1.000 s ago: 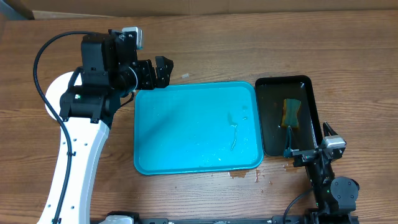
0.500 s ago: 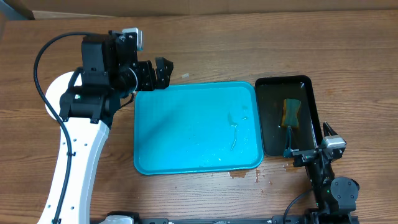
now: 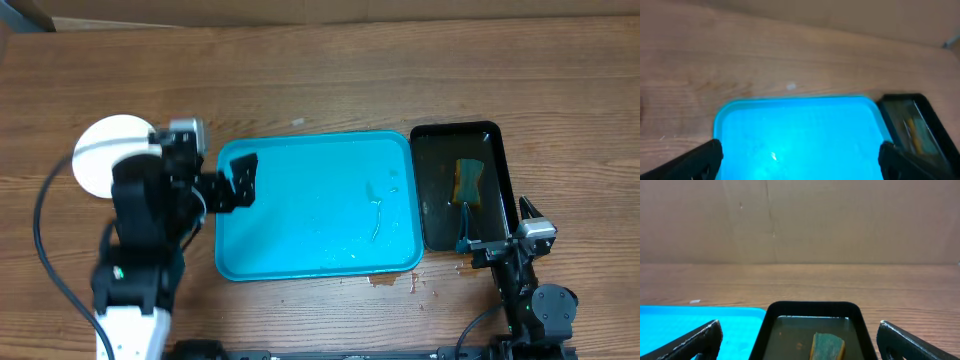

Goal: Clean dirty plates on tray and stack at the side

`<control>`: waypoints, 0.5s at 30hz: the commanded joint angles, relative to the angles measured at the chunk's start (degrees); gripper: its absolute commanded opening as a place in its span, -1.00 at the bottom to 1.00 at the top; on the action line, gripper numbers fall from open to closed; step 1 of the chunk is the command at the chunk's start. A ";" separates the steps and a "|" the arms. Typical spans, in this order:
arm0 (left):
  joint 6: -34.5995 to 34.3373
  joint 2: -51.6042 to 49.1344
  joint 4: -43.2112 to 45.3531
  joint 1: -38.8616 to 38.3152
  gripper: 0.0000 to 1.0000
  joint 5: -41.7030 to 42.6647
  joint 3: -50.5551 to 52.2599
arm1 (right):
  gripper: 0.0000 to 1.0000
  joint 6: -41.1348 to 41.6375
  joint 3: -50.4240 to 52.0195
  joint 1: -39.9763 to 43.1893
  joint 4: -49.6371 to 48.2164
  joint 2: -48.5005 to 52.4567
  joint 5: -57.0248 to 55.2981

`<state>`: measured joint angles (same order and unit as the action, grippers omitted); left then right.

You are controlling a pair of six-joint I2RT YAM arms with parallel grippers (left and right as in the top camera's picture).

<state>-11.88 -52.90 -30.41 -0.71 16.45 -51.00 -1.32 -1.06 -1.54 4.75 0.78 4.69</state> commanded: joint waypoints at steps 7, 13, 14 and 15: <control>0.07 26.12 35.50 1.16 1.00 -3.08 29.51 | 1.00 -0.22 0.61 -0.33 -0.35 -0.61 0.35; -0.39 38.71 45.72 1.14 1.00 -7.98 39.47 | 1.00 -0.22 0.61 -0.33 -0.35 -0.61 0.33; -0.39 40.19 45.81 1.16 1.00 -8.31 40.44 | 1.00 -0.22 0.61 -0.33 -0.35 -0.61 0.35; -0.44 41.77 45.72 1.16 1.00 -9.11 41.44 | 1.00 -0.22 0.61 -0.33 -0.35 -0.61 0.35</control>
<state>-11.90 -15.53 14.85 0.14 11.27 -13.04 -1.32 -1.06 -1.56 4.71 0.80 4.69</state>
